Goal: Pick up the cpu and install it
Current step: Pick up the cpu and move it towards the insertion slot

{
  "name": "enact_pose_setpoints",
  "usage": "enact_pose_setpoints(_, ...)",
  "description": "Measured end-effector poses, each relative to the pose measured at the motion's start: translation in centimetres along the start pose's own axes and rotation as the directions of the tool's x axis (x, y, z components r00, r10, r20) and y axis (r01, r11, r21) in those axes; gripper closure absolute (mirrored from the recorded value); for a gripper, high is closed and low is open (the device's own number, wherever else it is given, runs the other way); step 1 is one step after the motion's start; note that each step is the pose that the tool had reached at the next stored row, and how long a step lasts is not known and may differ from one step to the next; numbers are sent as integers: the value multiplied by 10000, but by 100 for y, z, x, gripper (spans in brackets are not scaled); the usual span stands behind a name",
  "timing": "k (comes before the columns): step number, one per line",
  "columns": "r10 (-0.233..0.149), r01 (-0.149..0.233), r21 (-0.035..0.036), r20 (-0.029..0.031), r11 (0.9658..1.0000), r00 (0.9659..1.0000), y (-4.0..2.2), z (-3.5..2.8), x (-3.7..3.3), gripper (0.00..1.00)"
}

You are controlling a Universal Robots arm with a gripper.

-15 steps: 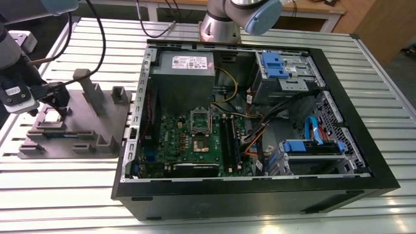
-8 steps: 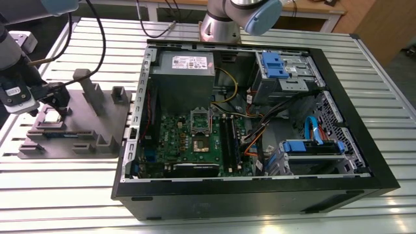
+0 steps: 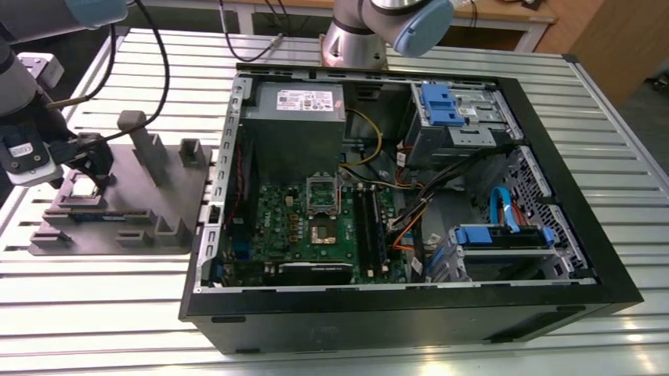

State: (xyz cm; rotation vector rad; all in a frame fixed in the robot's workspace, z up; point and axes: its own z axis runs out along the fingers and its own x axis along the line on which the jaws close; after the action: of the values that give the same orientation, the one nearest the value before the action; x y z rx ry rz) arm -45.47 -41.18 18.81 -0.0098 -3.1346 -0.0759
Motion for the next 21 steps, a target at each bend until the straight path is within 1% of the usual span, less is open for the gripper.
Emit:
enact_pose_setpoints(13,0,0,0,5,10000,10000,-3,70,0,31)
enact_pose_setpoints(21,0,0,0,4,10000,10000,-4,88,16,31)
